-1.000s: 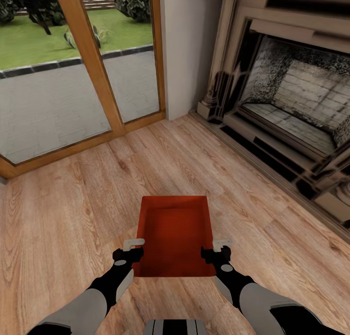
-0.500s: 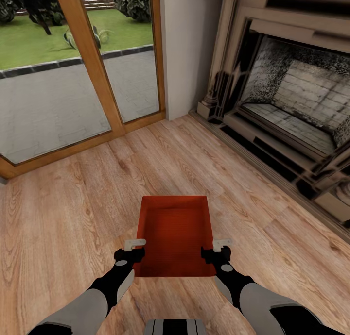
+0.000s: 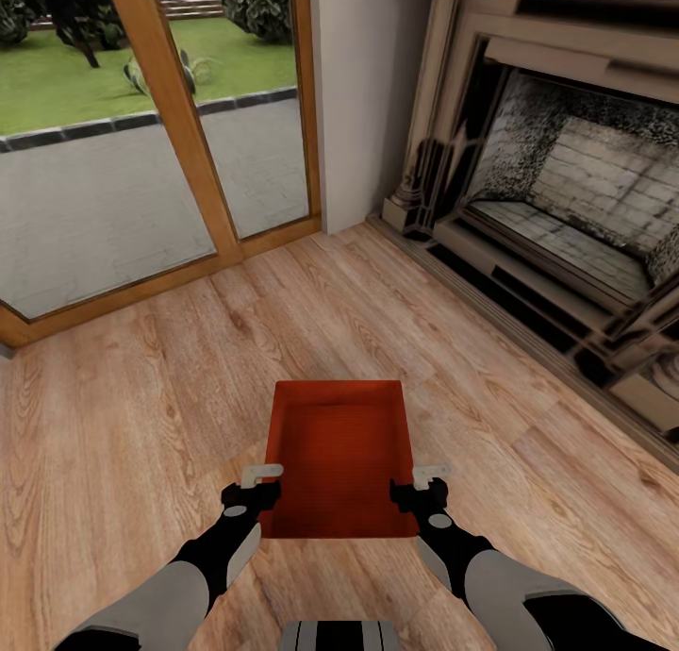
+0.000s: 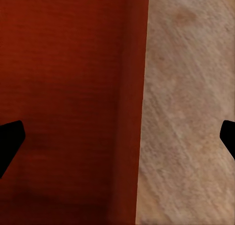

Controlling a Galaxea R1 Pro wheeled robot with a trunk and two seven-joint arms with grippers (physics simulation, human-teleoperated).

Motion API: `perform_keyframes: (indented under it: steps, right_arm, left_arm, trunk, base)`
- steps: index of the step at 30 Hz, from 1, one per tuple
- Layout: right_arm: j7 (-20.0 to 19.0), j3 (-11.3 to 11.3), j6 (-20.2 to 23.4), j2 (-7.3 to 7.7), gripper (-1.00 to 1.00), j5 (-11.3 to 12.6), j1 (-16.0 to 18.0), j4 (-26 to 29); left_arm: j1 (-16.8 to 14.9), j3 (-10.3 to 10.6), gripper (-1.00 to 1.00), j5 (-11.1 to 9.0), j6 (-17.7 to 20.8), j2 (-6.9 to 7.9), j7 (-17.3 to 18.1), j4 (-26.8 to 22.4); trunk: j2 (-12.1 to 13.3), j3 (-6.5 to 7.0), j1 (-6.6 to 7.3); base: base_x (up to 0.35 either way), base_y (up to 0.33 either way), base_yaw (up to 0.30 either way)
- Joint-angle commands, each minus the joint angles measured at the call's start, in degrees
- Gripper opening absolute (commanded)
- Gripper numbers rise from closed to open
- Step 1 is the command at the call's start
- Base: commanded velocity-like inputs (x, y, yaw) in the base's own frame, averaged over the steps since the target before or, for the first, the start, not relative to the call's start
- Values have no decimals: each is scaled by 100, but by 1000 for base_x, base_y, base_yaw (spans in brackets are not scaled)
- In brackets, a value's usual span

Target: Move the two storage containers from the living room to the garage. In the garage, place one container on the floor and stack the other container on top of it (either order is fine).

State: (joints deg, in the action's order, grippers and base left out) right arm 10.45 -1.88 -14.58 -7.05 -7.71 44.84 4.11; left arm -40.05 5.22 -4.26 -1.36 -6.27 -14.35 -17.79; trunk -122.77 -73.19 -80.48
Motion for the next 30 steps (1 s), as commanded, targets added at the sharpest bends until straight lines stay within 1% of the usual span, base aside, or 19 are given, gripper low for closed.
perform_keyframes:
  steps: [1,23,30]
  right_arm:
    - [46,-15,-6,-1,100,-54,4,-7]
    - [53,12,-10,-7,100,-29,6,-7]
    - [53,12,-10,-7,100,-29,5,-7]
  left_arm:
    - [-3,41,100,-55,-14,3,-58,-1]
    - [-3,-5,100,-99,-31,-30,-128,7]
    - [-3,-12,100,-101,-30,-26,-129,4]
  trunk:
    - [-1,-3,1]
    - [-1,-3,1]
    - [-282,-129,-153]
  base:
    - [0,0,0]
    - [0,0,0]
    - [0,0,0]
